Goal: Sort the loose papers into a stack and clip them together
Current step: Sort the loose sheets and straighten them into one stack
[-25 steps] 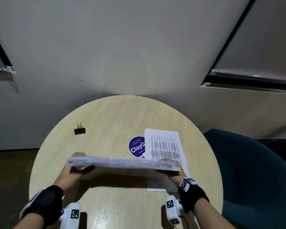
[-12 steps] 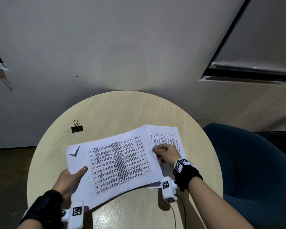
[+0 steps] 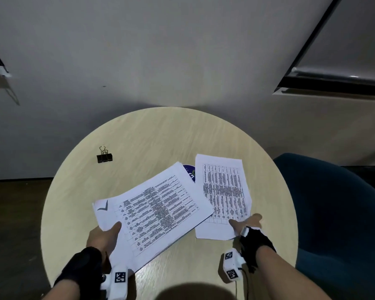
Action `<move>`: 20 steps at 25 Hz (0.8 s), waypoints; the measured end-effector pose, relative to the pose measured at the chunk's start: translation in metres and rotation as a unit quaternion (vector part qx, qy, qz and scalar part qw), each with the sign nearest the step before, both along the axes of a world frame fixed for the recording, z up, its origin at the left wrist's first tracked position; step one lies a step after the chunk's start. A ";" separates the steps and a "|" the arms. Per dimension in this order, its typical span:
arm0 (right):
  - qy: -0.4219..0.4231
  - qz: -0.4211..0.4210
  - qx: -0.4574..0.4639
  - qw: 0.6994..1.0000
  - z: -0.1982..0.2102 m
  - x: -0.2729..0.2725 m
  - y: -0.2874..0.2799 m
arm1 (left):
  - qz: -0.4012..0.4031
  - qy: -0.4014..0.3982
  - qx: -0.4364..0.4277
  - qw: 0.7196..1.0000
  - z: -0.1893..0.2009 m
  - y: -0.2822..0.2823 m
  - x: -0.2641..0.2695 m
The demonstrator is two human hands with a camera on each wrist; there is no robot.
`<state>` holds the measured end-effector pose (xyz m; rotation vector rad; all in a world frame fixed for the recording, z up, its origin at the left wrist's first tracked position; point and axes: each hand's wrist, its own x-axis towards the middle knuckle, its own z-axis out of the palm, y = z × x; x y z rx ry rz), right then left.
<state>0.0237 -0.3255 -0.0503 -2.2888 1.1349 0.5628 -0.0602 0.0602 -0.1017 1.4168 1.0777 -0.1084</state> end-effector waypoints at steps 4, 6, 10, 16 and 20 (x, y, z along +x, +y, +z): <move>-0.081 -0.114 0.169 0.976 0.006 0.007 -0.008 | 0.013 0.016 -0.037 0.999 -0.002 -0.002 0.001; -0.187 -0.241 0.268 0.914 0.013 0.004 -0.005 | 0.036 0.023 -0.057 0.997 -0.002 -0.003 0.002; -0.287 -0.314 0.378 0.822 0.024 0.000 0.019 | 0.073 0.031 -0.027 0.997 0.007 -0.017 0.012; -0.248 -0.063 0.357 0.898 0.036 -0.013 0.082 | 0.086 -0.010 -0.169 0.982 0.024 -0.042 0.020; -0.102 0.070 0.300 0.946 0.006 -0.024 0.110 | 0.026 -0.011 -0.178 0.984 0.014 -0.032 0.002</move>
